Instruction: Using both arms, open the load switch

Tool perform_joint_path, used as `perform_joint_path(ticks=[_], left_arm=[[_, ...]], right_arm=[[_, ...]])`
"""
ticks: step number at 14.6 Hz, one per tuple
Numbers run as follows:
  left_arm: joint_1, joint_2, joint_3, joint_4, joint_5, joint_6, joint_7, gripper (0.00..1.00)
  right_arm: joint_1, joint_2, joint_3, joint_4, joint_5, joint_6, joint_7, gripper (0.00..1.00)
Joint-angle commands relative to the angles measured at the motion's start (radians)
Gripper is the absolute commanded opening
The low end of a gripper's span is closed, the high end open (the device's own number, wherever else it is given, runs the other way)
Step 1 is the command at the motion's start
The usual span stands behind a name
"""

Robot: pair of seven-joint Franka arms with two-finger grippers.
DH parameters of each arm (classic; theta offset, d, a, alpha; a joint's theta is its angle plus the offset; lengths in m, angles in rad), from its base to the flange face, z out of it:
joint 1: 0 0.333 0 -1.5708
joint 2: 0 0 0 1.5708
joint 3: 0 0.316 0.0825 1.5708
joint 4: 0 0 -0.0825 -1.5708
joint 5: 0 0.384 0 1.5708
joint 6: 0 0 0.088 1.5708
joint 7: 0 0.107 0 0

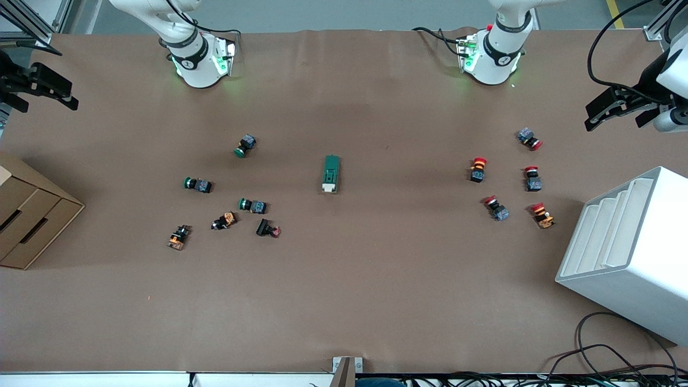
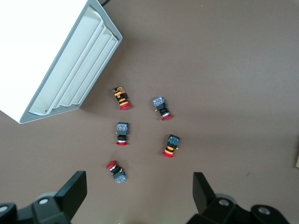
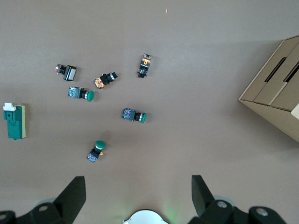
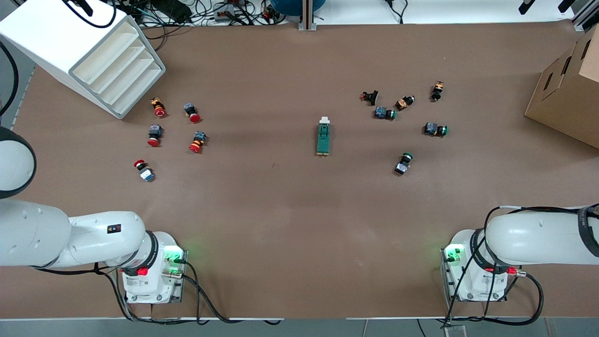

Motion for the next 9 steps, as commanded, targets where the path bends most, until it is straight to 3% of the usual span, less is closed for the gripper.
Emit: perform_joint_path(ticks=[1,5,9], left_arm=[[0.001,-0.006,-0.005,0.006,0.016,-0.006,-0.01,1.0],[0.003,0.002,-0.005,0.025,0.016,-0.004,-0.005,1.0],[-0.023,0.101,-0.021,0.069,0.007,0.002,0.007,1.0]], right_arm=[[0.004,0.002,0.0,0.008,0.0,-0.006,0.013,1.0],[0.003,0.002,0.0,0.008,0.001,-0.006,0.013,1.0],[0.003,0.003,0.0,0.008,0.0,-0.006,0.013,1.0]])
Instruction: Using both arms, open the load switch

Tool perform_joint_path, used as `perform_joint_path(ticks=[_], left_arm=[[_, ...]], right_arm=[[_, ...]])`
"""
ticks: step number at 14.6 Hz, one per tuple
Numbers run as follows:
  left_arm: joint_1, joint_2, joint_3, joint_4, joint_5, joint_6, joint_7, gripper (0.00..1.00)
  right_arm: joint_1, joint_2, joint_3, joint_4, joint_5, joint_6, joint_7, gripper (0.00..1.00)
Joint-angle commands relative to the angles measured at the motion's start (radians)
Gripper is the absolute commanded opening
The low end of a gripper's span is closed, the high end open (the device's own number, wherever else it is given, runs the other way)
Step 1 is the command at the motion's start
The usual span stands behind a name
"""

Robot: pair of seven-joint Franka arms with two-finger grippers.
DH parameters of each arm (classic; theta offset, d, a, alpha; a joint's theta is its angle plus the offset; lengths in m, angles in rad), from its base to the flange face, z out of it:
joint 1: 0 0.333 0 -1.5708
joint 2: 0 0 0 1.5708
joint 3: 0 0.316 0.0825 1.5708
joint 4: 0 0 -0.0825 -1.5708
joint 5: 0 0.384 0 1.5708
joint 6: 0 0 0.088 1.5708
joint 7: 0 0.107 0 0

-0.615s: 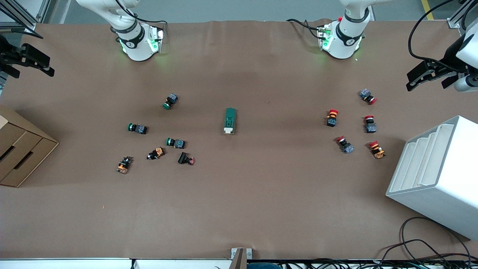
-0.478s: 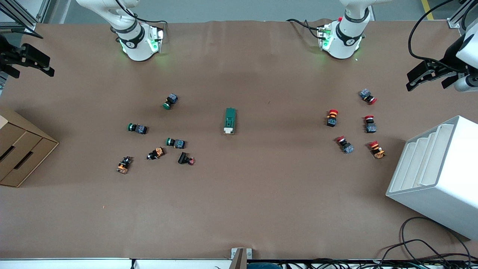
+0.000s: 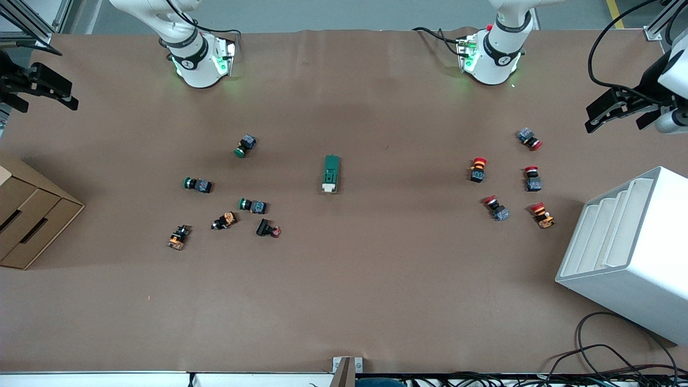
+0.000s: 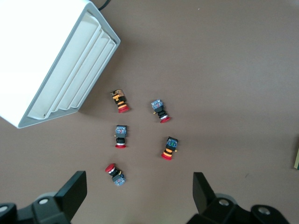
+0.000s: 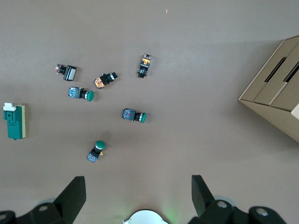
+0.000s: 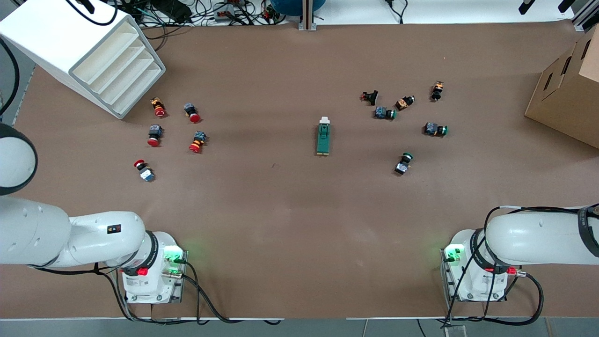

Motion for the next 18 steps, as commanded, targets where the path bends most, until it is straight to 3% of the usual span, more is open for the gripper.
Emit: perform_joint_path(ticks=[1,6,14,18], left_arm=[[-0.028,0.082,-0.038,0.038,0.001,0.003,0.002,1.0],[-0.09,0.185,-0.136,-0.011,0.002,0.121,-0.055,1.0],[-0.281,0.409,-0.141,-0.016,0.01,0.387,-0.475,1.0],[-0.385,0.486,-0.14,-0.017,0.016,0.495,-0.547,1.0]], right_arm=[[0.003,0.003,0.0,0.008,0.001,-0.006,0.011,1.0],[0.006,0.003,0.002,0.006,0.0,0.003,0.011,1.0],[0.006,0.048,0.004,0.01,0.0,-0.006,0.004,1.0],[0.001,0.057,0.002,0.008,-0.002,0.006,-0.001,1.0]])
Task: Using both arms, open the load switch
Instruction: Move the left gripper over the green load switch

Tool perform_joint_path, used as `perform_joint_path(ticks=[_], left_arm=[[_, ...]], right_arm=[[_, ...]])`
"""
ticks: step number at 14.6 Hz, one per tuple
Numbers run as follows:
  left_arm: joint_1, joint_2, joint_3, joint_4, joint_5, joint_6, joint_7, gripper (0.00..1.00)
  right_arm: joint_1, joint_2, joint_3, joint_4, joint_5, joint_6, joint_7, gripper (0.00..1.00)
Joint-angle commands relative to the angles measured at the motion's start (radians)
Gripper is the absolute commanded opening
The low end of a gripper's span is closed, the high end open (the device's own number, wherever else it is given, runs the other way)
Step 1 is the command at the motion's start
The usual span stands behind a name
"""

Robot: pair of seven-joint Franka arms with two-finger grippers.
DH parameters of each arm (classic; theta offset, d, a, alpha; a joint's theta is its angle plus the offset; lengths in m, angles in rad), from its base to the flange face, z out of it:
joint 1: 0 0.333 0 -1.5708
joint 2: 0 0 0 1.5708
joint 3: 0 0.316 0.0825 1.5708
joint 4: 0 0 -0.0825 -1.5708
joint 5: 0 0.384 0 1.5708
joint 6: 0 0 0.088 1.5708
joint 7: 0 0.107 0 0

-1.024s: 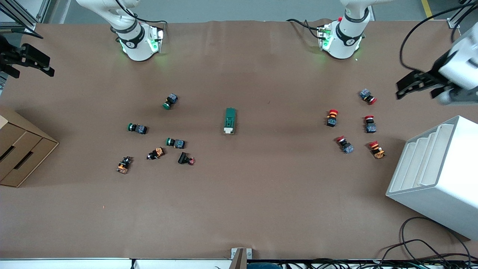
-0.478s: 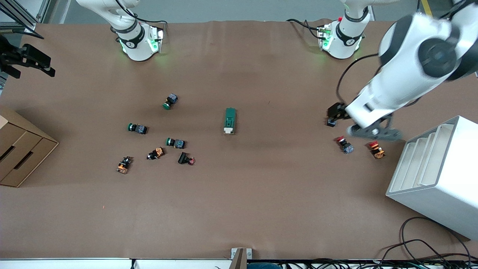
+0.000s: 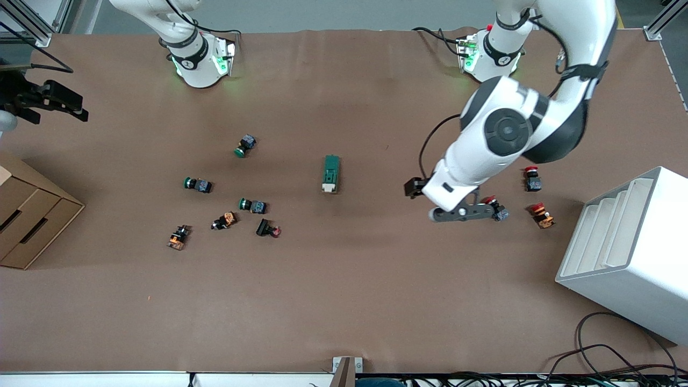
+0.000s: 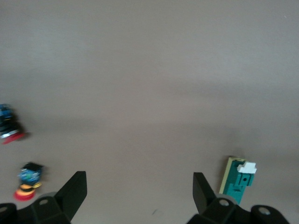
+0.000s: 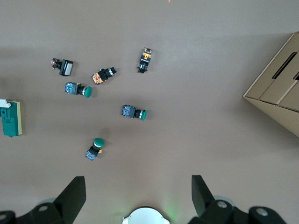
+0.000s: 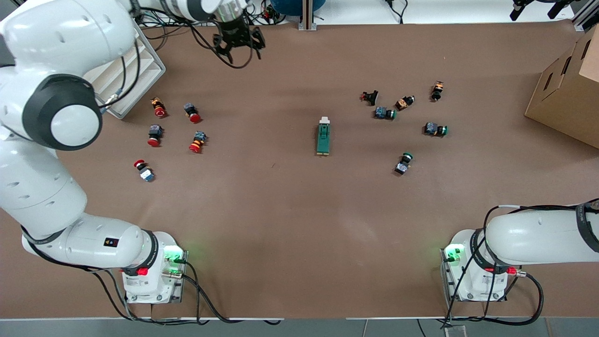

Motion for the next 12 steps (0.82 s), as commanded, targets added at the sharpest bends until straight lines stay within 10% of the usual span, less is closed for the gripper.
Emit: perform_joint_path(ticks=[1,12], left_arm=[[-0.082,0.044,0.002,0.013,0.026,0.074,-0.123,1.0],[-0.384,0.179,0.002,-0.102,0.378,0.436,-0.71,1.0]], right_arm=[[-0.003,0.035,-0.001,0.008,-0.006,0.012,0.0,1.0],[0.052,0.317,-0.004,0.01,-0.029,0.247,0.14,1.0]])
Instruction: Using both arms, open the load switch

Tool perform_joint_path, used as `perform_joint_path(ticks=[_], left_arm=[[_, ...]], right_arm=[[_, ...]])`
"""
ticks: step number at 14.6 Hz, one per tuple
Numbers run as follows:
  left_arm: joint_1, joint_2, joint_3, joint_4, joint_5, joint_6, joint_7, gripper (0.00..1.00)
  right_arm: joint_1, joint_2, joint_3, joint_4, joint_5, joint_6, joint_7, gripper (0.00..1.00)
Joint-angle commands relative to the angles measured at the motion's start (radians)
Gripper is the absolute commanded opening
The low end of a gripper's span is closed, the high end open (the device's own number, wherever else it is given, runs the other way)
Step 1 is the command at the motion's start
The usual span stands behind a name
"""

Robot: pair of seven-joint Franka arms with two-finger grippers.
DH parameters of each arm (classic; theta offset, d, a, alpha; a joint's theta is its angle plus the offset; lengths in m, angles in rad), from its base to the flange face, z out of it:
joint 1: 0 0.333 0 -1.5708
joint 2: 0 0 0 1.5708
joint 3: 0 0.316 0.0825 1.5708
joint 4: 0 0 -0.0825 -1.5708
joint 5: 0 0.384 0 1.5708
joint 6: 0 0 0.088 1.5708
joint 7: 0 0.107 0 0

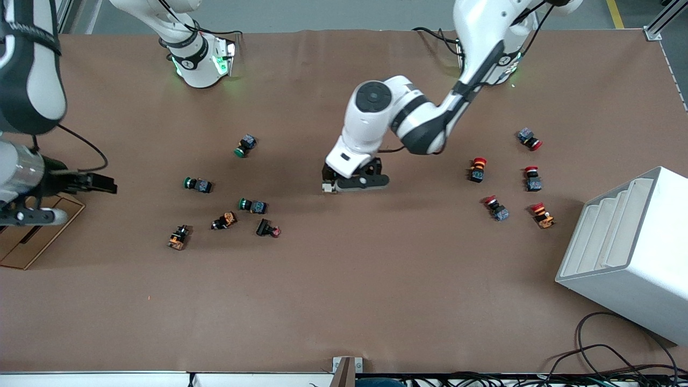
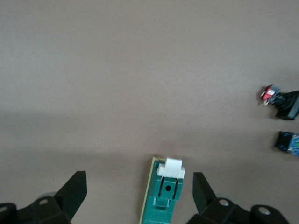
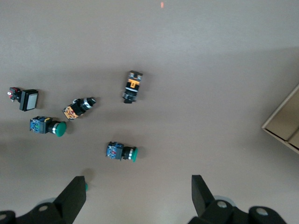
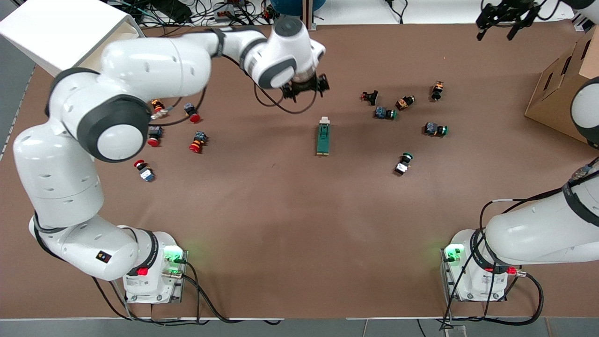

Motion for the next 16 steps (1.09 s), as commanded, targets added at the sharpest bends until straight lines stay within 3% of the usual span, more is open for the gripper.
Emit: perform_joint_path(ticks=[1,10,16], left_arm=[[-0.078,0.014,0.004,-0.041,0.126,0.073,-0.222,1.0],[-0.218,0.011,0.002,-0.193,0.658,0.115,-0.654,0.98],[-0.273,0.1,0.005,-0.245,1.254,0.075,-1.146,0.98]], right_arm=[[0.078,-0.004,0.009,0.009,-0.033,-0.013,0.24,1.0],[0.325,0.13,0.012,0.014,0.025,-0.015,1.061,1.0],[0.435,0.299,0.012,0.116,0.151,0.045,1.454,1.0]])
